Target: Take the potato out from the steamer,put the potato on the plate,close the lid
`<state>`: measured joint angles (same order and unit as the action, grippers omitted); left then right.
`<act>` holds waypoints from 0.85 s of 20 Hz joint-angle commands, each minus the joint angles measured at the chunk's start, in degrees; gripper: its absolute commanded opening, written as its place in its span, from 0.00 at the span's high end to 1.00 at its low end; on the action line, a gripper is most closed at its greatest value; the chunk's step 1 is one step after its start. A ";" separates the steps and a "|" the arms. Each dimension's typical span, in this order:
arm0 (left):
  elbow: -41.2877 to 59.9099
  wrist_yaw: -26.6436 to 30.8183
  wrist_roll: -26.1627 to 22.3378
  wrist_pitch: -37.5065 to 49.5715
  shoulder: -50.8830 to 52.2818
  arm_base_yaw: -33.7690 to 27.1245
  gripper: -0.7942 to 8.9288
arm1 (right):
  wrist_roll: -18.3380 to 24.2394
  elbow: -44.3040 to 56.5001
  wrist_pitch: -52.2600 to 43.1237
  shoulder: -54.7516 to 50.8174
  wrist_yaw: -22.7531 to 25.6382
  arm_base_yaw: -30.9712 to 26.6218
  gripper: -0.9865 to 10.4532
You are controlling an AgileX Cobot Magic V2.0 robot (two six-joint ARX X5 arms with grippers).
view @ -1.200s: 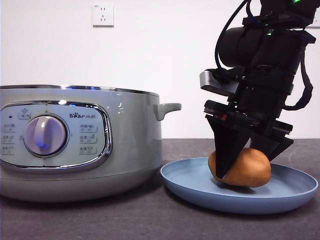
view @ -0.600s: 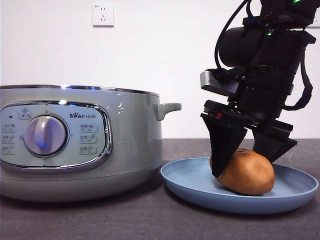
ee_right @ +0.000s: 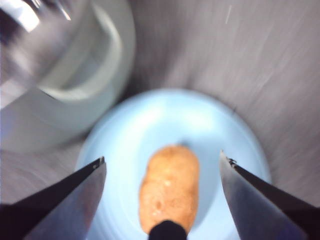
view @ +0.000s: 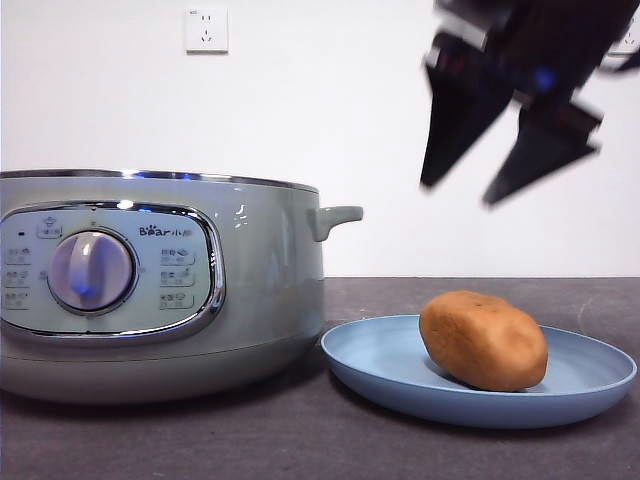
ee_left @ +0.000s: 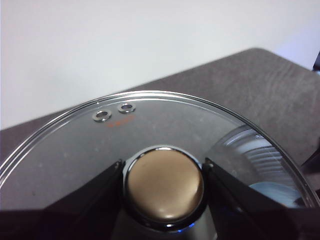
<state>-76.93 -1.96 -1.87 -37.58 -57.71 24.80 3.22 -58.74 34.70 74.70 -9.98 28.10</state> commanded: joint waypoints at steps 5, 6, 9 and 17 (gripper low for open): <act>-0.79 -0.09 0.24 2.25 -7.37 -0.02 0.93 | -0.63 0.07 0.17 -15.26 4.61 -0.04 0.58; -0.79 -0.13 0.24 1.95 -8.92 -0.02 0.93 | -1.09 0.07 0.22 -17.53 4.61 -0.15 0.58; -0.77 -1.66 0.37 1.79 -12.87 0.02 0.93 | -1.29 0.07 0.68 -22.38 4.57 -1.18 0.58; -0.31 -3.02 1.31 2.36 -17.99 1.55 0.93 | -1.27 0.07 3.10 -25.46 4.59 -3.04 0.58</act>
<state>-76.88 -4.47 -0.99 -37.82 -76.14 26.06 2.52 -58.76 37.95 49.32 -5.43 25.10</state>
